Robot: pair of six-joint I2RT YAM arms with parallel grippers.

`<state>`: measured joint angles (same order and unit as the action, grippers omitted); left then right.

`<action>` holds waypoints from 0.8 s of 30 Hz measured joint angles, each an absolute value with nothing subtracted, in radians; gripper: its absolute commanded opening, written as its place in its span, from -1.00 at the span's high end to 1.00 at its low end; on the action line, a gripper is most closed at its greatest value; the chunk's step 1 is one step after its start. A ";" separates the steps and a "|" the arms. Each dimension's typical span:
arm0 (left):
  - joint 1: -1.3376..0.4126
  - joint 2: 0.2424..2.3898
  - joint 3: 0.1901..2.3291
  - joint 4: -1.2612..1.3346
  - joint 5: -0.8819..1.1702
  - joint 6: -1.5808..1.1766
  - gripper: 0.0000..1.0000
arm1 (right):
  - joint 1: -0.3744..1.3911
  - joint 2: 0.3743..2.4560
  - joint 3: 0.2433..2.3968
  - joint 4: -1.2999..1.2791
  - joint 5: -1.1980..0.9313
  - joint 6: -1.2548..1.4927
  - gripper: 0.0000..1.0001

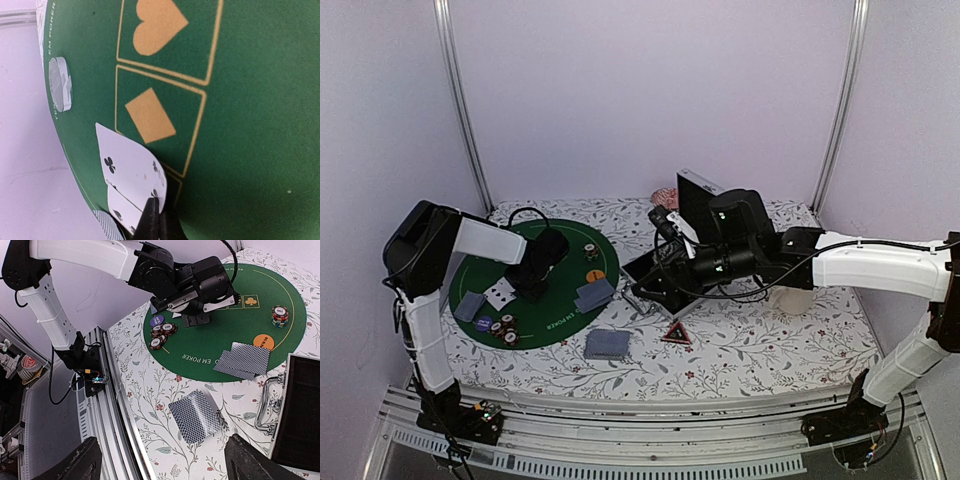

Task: Distribute texas hold em gaming equipment
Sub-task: Flop the poker card into the community card area.

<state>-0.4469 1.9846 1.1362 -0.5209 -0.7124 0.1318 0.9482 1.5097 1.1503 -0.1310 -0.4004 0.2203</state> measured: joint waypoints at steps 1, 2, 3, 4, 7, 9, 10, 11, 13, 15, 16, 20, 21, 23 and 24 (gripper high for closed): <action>-0.447 1.984 1.136 -0.522 -0.712 0.130 1.00 | 0.948 1.510 1.150 -0.131 -0.401 0.220 -0.74; -0.447 1.984 1.136 -0.524 -0.711 0.127 1.00 | 0.948 1.510 1.150 -0.131 -0.401 0.220 -0.74; -0.447 1.983 1.136 -0.525 -0.710 0.125 1.00 | 0.948 1.510 1.150 -0.131 -0.401 0.220 -0.74; -0.448 1.983 1.136 -0.528 -0.708 0.123 1.00 | 0.948 1.510 1.150 -0.131 -0.401 0.220 -0.75; -0.449 1.968 1.131 -0.540 -0.691 0.119 1.00 | 0.948 1.510 1.150 -0.131 -0.401 0.220 -0.75; -0.451 1.955 1.127 -0.552 -0.673 0.118 1.00 | 0.948 1.510 1.150 -0.131 -0.400 0.220 -0.75; -0.454 1.952 1.127 -0.557 -0.665 0.116 1.00 | 0.948 1.510 1.150 -0.131 -0.400 0.220 -0.75; -0.456 1.951 1.127 -0.561 -0.661 0.115 1.00 | 0.948 1.510 1.150 -0.131 -0.401 0.220 -0.75; -0.459 1.949 1.127 -0.566 -0.657 0.114 0.87 | 0.948 1.510 1.150 -0.131 -0.400 0.220 -0.75; -0.461 1.947 1.127 -0.569 -0.652 0.113 0.67 | 0.948 1.510 1.150 -0.131 -0.400 0.220 -0.75; -0.462 1.947 1.127 -0.572 -0.650 0.111 0.61 | 0.948 1.510 1.150 -0.131 -0.401 0.220 -0.75; -0.463 1.941 1.127 -0.578 -0.653 0.102 0.43 | 0.948 1.510 1.150 -0.131 -0.401 0.220 -0.76; -0.463 1.940 1.129 -0.582 -0.654 0.101 0.41 | 0.948 1.510 1.150 -0.131 -0.400 0.220 -0.76; -0.463 1.938 1.133 -0.591 -0.651 0.096 0.36 | 0.948 1.510 1.150 -0.131 -0.401 0.220 -0.76; -0.463 1.937 1.135 -0.596 -0.648 0.093 0.32 | 0.948 1.510 1.150 -0.131 -0.401 0.220 -0.76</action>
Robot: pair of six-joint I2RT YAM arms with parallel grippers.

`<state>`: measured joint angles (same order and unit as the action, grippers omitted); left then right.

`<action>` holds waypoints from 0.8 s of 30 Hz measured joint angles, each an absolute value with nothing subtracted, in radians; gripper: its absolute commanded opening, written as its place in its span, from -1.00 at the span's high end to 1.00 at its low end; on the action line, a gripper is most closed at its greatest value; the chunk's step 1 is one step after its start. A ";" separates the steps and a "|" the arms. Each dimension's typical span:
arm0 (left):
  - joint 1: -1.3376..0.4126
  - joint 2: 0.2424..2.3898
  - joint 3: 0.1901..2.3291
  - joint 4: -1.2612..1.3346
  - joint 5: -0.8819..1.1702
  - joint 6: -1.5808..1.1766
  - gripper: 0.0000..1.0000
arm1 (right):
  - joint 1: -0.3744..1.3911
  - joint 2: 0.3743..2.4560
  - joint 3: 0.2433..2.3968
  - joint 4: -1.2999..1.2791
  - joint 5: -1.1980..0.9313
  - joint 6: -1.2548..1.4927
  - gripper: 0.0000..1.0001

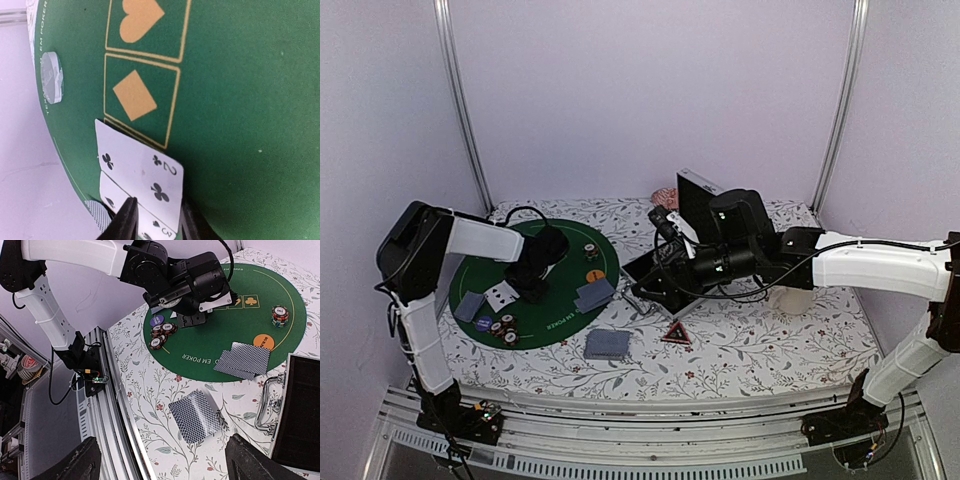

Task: Distribute texas hold em gaming equipment
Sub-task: Flop the poker card into the community card area, then pick up the poker card from the face-down deck piles.

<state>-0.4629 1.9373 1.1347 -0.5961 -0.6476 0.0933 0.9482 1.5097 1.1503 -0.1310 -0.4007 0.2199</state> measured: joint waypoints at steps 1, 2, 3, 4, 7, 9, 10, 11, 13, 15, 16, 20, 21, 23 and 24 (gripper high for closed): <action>-0.463 1.935 1.138 -0.604 -0.642 0.091 0.27 | 0.948 1.510 1.150 -0.131 -0.400 0.220 -0.76; -0.464 1.934 1.141 -0.612 -0.635 0.088 0.22 | 0.948 1.510 1.150 -0.131 -0.401 0.220 -0.77; -0.465 1.928 1.144 -0.622 -0.621 0.081 0.18 | 0.948 1.510 1.150 -0.131 -0.401 0.220 -0.77; -0.466 1.922 1.146 -0.630 -0.608 0.079 0.14 | 0.948 1.510 1.150 -0.131 -0.401 0.220 -0.78; -0.477 1.896 1.150 -0.661 -0.550 0.071 0.04 | 0.948 1.510 1.150 -0.131 -0.397 0.222 -0.83; -0.487 1.871 1.150 -0.680 -0.515 0.063 0.01 | 0.948 1.510 1.150 -0.132 -0.387 0.227 -0.99; -0.492 1.855 1.150 -0.689 -0.500 0.056 0.00 | 0.948 1.510 1.150 -0.134 -0.373 0.235 -0.98; -0.495 1.833 1.151 -0.699 -0.487 0.047 -0.01 | 0.948 1.510 1.151 -0.138 -0.358 0.245 -0.98; -0.498 1.782 1.157 -0.714 -0.468 0.025 -0.07 | 0.949 1.517 1.156 -0.159 -0.319 0.267 -0.98; -0.499 1.714 1.163 -0.719 -0.439 -0.010 -0.22 | 0.958 1.551 1.183 -0.193 -0.258 0.300 -0.98; -0.500 1.678 1.164 -0.718 -0.422 -0.025 -0.32 | 0.966 1.576 1.203 -0.211 -0.228 0.317 -0.98; -0.517 1.512 1.131 -0.662 -0.291 -0.118 -0.57 | 1.030 1.770 1.384 -0.360 -0.046 0.376 -0.98; -0.525 1.470 1.102 -0.633 -0.248 -0.149 -0.60 | 1.046 1.811 1.423 -0.390 -0.011 0.384 -0.98; -0.544 1.403 1.031 -0.579 -0.173 -0.208 -0.62 | 1.084 1.917 1.518 -0.470 0.054 0.398 -0.98; -0.556 1.377 0.986 -0.551 -0.136 -0.245 -0.62 | 1.098 1.964 1.555 -0.504 0.079 0.406 -0.98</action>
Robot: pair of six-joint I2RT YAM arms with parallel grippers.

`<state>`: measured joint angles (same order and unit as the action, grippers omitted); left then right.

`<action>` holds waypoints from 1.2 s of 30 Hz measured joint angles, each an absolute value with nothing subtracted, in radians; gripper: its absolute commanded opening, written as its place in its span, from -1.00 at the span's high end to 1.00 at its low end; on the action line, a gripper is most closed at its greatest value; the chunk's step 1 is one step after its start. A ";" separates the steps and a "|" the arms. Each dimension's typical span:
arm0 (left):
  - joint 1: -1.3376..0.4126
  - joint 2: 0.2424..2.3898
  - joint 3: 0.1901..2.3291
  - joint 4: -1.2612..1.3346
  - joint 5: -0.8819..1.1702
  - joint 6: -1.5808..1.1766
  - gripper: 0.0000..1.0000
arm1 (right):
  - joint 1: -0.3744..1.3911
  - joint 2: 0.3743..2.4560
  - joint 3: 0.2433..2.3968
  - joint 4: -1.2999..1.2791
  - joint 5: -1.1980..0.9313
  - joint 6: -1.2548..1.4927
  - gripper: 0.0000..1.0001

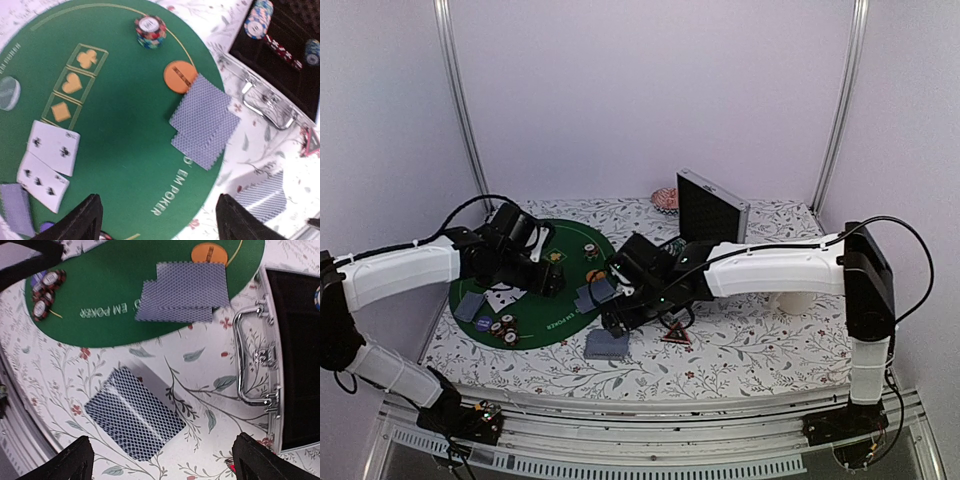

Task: Distribute texas hold em gaming equipment
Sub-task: Pick up the poker card from the face-down deck piles.

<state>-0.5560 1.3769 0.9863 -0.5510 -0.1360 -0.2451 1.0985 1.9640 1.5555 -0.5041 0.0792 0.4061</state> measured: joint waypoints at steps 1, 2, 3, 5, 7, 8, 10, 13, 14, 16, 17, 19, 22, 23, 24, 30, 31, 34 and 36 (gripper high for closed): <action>-0.569 1.359 0.940 -0.527 -0.099 -0.282 -0.62 | 1.111 2.006 1.581 -0.531 0.099 0.413 -0.98; -0.581 1.348 0.896 -0.505 -0.078 -0.318 -0.62 | 1.122 2.040 1.594 -0.553 0.114 0.420 -0.98; -0.590 1.345 0.860 -0.488 -0.063 -0.347 -0.62 | 1.131 2.069 1.599 -0.573 0.126 0.427 -0.98; -0.607 1.342 0.784 -0.457 -0.039 -0.408 -0.62 | 1.140 2.105 1.600 -0.604 0.142 0.434 -0.98; -0.616 1.344 0.741 -0.450 -0.026 -0.451 -0.61 | 1.146 2.138 1.611 -0.633 0.158 0.437 -0.98; -0.620 1.346 0.728 -0.448 -0.021 -0.469 -0.61 | 1.148 2.149 1.619 -0.641 0.165 0.438 -0.98; -0.634 1.350 0.721 -0.434 -0.010 -0.495 -0.58 | 1.152 2.169 1.635 -0.652 0.181 0.438 -0.98; -0.671 1.350 0.712 -0.396 0.004 -0.515 -0.56 | 1.155 2.173 1.638 -0.668 0.195 0.437 -0.98; -0.687 1.350 0.704 -0.381 0.012 -0.521 -0.55 | 1.156 2.173 1.638 -0.670 0.200 0.437 -0.98; -0.714 1.351 0.687 -0.367 0.030 -0.530 -0.51 | 1.158 2.173 1.638 -0.678 0.212 0.437 -0.98; -0.722 1.354 0.681 -0.364 0.039 -0.534 -0.49 | 1.159 2.173 1.638 -0.683 0.218 0.437 -0.98; -0.731 1.362 0.675 -0.360 0.051 -0.540 -0.47 | 1.159 2.173 1.638 -0.690 0.226 0.437 -0.98; -0.739 1.370 0.674 -0.352 0.065 -0.548 -0.47 | 1.159 2.173 1.637 -0.691 0.229 0.434 -0.98; -0.741 1.370 0.674 -0.350 0.070 -0.548 -0.47 | 1.159 2.172 1.637 -0.691 0.229 0.432 -0.98; -0.743 1.370 0.674 -0.346 0.073 -0.549 -0.47 | 1.159 2.171 1.637 -0.691 0.229 0.429 -0.98; -0.755 1.396 0.674 -0.314 0.099 -0.551 -0.37 | 1.158 2.146 1.628 -0.694 0.224 0.422 -0.84; -0.757 1.402 0.673 -0.309 0.103 -0.551 -0.34 | 1.156 2.131 1.619 -0.690 0.215 0.421 -0.74; -0.759 1.415 0.670 -0.294 0.117 -0.552 -0.22 | 1.143 2.063 1.562 -0.634 0.139 0.420 -0.40; -0.759 1.422 0.670 -0.284 0.123 -0.551 -0.14 | 1.130 2.020 1.519 -0.591 0.081 0.425 -0.28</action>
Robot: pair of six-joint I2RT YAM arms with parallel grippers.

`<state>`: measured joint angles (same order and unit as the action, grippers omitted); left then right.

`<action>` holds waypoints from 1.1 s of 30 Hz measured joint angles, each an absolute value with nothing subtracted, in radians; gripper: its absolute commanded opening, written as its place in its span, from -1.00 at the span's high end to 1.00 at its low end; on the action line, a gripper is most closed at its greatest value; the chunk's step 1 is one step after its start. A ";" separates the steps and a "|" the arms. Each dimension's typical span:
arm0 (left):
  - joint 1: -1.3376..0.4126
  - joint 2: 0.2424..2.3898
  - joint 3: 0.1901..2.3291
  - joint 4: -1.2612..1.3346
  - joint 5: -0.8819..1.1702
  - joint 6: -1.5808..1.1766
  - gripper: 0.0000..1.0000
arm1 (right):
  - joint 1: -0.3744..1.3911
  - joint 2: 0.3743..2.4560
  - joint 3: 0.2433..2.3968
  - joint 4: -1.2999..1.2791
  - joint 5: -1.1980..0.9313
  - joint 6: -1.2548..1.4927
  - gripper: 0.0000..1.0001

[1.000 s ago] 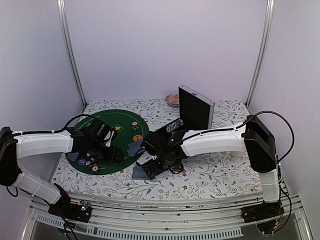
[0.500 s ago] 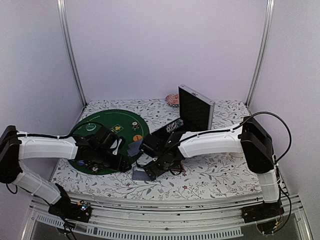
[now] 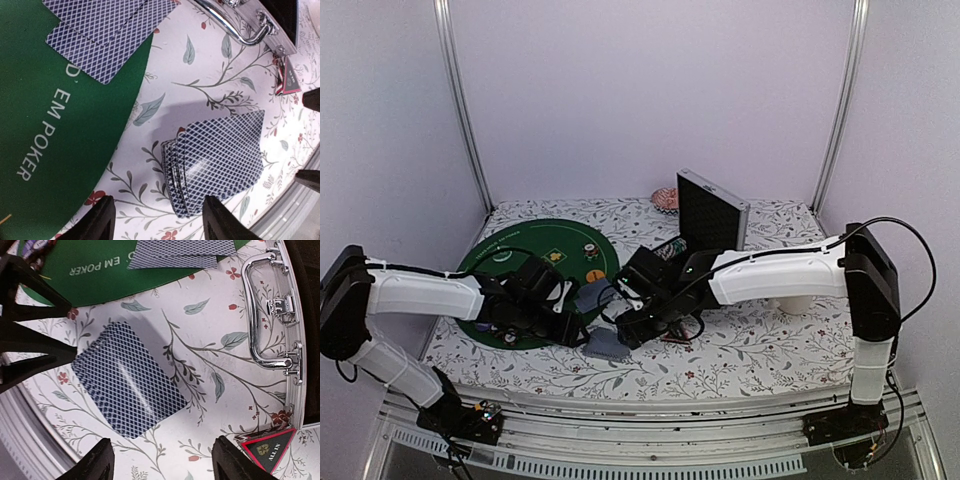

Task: Distribute texas hold em gaming equipment
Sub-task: Pick up the poker card from the face-down deck piles.

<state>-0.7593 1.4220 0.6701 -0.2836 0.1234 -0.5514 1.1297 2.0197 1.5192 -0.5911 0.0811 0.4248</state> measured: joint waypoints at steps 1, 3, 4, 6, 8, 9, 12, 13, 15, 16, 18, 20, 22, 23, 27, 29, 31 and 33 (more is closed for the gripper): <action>-0.759 1.427 0.670 -0.278 0.126 -0.551 -0.12 | 1.118 1.995 1.490 -0.554 0.034 0.439 -0.23; -0.760 1.433 0.669 -0.267 0.132 -0.553 -0.10 | 1.094 1.973 1.457 -0.510 -0.022 0.456 -0.14; -0.760 1.436 0.666 -0.262 0.135 -0.553 -0.10 | 1.079 1.969 1.439 -0.484 -0.055 0.475 -0.10; -0.762 1.439 0.657 -0.251 0.144 -0.554 -0.10 | 1.060 1.969 1.414 -0.448 -0.094 0.495 -0.04; -0.766 1.446 0.649 -0.244 0.150 -0.554 -0.09 | 1.045 1.969 1.392 -0.426 -0.132 0.519 0.04; -0.768 1.449 0.646 -0.239 0.151 -0.554 -0.09 | 1.040 1.971 1.389 -0.419 -0.145 0.525 0.10; -0.770 1.471 0.640 -0.225 0.158 -0.554 -0.08 | 1.039 1.986 1.388 -0.385 -0.187 0.544 0.23; -0.772 1.481 0.639 -0.220 0.162 -0.554 -0.08 | 1.039 1.995 1.388 -0.375 -0.199 0.550 0.24; -0.774 1.488 0.639 -0.207 0.168 -0.554 -0.08 | 1.040 2.014 1.388 -0.366 -0.214 0.559 0.25; -0.777 1.491 0.639 -0.201 0.171 -0.554 -0.08 | 1.040 2.023 1.388 -0.365 -0.219 0.562 0.25; -0.781 1.495 0.639 -0.193 0.173 -0.554 -0.08 | 1.040 2.030 1.388 -0.365 -0.220 0.565 0.26; -0.784 1.497 0.639 -0.187 0.173 -0.554 -0.08 | 1.040 2.031 1.388 -0.365 -0.220 0.566 0.31; -0.786 1.500 0.639 -0.179 0.176 -0.554 -0.08 | 1.040 2.031 1.388 -0.361 -0.221 0.567 0.35; -0.788 1.501 0.639 -0.176 0.177 -0.554 -0.08 | 1.040 2.032 1.388 -0.358 -0.221 0.568 0.36; -0.792 1.510 0.639 -0.157 0.184 -0.554 -0.08 | 1.040 2.038 1.388 -0.348 -0.228 0.569 0.35; -0.793 1.513 0.639 -0.149 0.188 -0.554 -0.08 | 1.039 2.042 1.388 -0.348 -0.229 0.569 0.34; -0.796 1.515 0.639 -0.143 0.191 -0.554 -0.08 | 1.038 2.043 1.385 -0.348 -0.228 0.569 0.34; -0.798 1.515 0.639 -0.142 0.191 -0.554 -0.08 | 1.036 2.043 1.383 -0.347 -0.221 0.570 0.34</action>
